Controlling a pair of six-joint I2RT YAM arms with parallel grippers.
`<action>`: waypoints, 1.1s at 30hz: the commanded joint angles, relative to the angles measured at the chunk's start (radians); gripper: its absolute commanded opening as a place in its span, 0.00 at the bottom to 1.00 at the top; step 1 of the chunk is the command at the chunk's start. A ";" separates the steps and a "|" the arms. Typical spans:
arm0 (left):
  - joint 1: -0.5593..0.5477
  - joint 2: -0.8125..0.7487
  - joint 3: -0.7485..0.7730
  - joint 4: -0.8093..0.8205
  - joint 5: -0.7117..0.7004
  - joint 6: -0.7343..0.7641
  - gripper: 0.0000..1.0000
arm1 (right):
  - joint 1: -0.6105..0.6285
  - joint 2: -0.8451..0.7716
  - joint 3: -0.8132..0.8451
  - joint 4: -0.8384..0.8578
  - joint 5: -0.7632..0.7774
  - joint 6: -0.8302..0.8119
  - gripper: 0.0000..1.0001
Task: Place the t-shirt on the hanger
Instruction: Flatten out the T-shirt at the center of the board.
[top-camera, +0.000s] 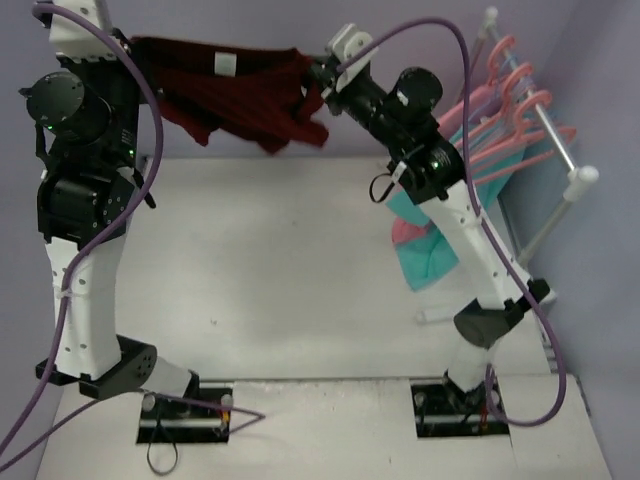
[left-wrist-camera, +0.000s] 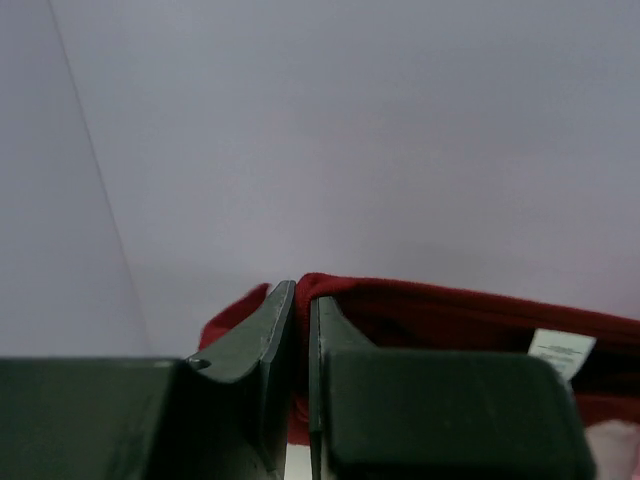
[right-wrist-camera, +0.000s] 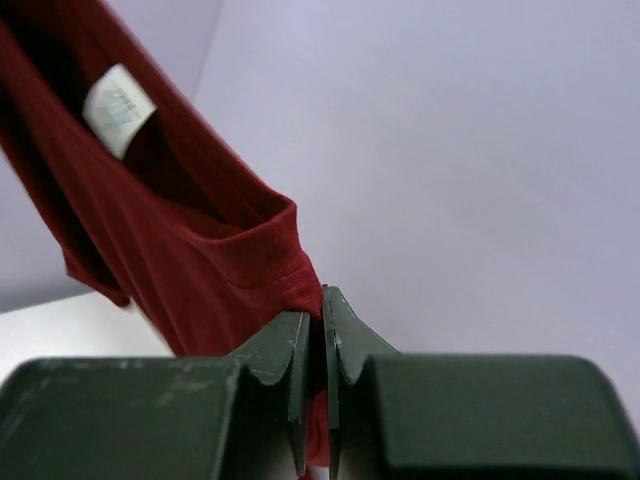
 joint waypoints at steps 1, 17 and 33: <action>0.005 -0.138 -0.347 0.122 -0.050 0.001 0.00 | -0.005 -0.066 -0.284 0.020 0.049 -0.026 0.00; -0.058 -0.452 -1.592 0.313 0.004 -0.546 0.00 | 0.015 -0.339 -1.332 0.150 0.052 0.299 0.00; -0.189 -0.320 -1.601 0.365 0.073 -0.638 0.00 | 0.015 -0.525 -1.181 0.059 0.447 0.624 0.62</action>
